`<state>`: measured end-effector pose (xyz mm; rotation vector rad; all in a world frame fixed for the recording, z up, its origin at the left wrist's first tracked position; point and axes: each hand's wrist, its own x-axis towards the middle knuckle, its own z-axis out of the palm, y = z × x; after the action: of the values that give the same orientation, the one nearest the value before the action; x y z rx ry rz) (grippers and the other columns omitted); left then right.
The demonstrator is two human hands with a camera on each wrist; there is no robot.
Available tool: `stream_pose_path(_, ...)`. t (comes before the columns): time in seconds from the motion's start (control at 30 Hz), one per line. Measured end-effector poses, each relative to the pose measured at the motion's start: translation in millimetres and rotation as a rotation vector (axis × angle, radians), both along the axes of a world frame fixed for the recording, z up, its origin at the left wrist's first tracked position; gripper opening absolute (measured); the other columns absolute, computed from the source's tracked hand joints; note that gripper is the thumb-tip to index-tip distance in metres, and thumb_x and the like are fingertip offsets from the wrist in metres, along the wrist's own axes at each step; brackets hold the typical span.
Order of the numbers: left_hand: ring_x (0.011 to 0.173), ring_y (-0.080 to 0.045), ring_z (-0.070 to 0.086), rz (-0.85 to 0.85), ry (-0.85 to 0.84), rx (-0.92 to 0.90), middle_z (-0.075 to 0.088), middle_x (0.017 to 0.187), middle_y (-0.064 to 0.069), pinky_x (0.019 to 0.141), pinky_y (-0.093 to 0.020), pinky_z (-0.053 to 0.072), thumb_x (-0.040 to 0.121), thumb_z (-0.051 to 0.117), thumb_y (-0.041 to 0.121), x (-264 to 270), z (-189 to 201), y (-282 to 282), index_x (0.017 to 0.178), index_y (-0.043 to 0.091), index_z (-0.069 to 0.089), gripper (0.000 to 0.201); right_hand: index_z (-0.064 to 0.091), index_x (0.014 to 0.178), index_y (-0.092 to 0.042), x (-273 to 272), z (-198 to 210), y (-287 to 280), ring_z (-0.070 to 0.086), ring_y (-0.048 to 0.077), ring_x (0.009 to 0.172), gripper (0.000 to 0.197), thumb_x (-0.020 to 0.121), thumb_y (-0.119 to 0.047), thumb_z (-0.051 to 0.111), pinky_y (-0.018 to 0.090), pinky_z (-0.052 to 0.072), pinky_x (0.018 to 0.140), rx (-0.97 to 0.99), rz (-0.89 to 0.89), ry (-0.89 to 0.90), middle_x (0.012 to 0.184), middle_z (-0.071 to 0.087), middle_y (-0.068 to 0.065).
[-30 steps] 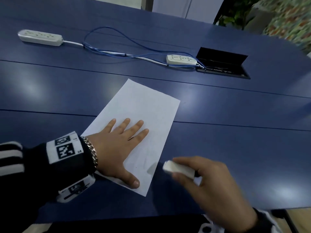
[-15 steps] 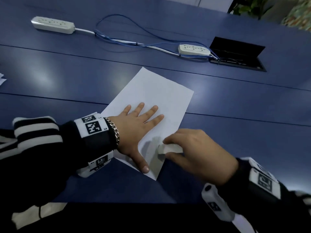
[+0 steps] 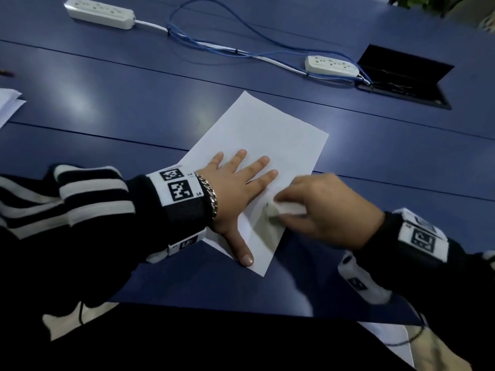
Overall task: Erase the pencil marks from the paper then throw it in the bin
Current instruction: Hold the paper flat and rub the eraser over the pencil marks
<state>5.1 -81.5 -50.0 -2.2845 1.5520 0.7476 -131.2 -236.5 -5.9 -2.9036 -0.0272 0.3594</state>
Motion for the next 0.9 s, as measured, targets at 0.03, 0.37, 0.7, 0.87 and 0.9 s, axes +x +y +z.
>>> stream_pose_path(0.03, 0.156, -0.037, -0.032, 0.003, 0.004, 0.001, -0.043, 0.166, 0.007, 0.127, -0.064, -0.009, 0.037, 0.071, 0.101, -0.2, -0.2, -0.1, 0.158, 0.034, -0.036, 0.175, 0.071, 0.099, -0.026, 2.8, -2.6, -3.2, 0.064, 0.021, 0.082, 0.041, 0.085, -0.056, 0.048, 0.04, 0.054, 0.074, -0.018, -0.028, -0.041, 0.087, 0.066, -0.004)
stream_pose_path(0.37, 0.155, -0.036, -0.034, 0.0, -0.009, 0.012, -0.045, 0.164, 0.007, 0.127, -0.063, -0.01, 0.038, 0.071, 0.101, -0.2, 0.8, -1.1, 0.156, 0.035, -0.039, 0.174, 0.071, 0.102, -0.025, -8.2, -9.5, -2.2, 0.065, 0.022, 0.084, 0.036, 0.088, -0.054, 0.053, 0.041, 0.054, 0.075, 0.001, -0.053, -0.107, 0.089, 0.068, -0.004)
stream_pose_path(0.7, 0.161, -0.032, -0.016, 0.004, -0.018, -0.042, -0.027, 0.173, 0.006, 0.13, -0.056, -0.003, 0.051, 0.066, 0.101, -0.6, 12.4, 2.7, 0.161, 0.031, -0.031, 0.162, 0.073, 0.108, -0.029, -26.9, -8.2, -25.6, 0.065, 0.009, 0.089, 0.026, 0.086, -0.041, 0.067, 0.03, 0.053, 0.082, 0.085, -0.128, -0.191, 0.099, 0.07, -0.013)
stream_pose_path(0.87, 0.158, -0.033, 0.006, 0.051, -0.072, -0.17, 0.001, 0.173, -0.004, 0.128, -0.05, 0.012, 0.057, 0.071, 0.095, 12.3, 21.7, -6.8, 0.168, 0.032, -0.009, 0.15, 0.071, 0.114, -0.03, -34.6, -17.9, -29.8, 0.062, 0.006, 0.095, 0.03, 0.088, -0.044, 0.065, 0.029, 0.052, 0.087, 0.103, -0.147, -0.137, 0.105, 0.066, -0.015)
stream_pose_path(0.9, 0.161, -0.032, -0.003, 0.053, -0.042, -0.149, -0.01, 0.175, -0.002, 0.13, -0.052, 0.006, 0.058, 0.071, 0.094, 14.0, 19.5, -8.5, 0.167, 0.033, -0.012, 0.151, 0.071, 0.114, -0.03, -35.3, -16.8, -28.2, 0.062, 0.006, 0.094, 0.03, 0.088, -0.045, 0.065, 0.029, 0.052, 0.087, 0.1, -0.135, -0.123, 0.104, 0.066, -0.016)
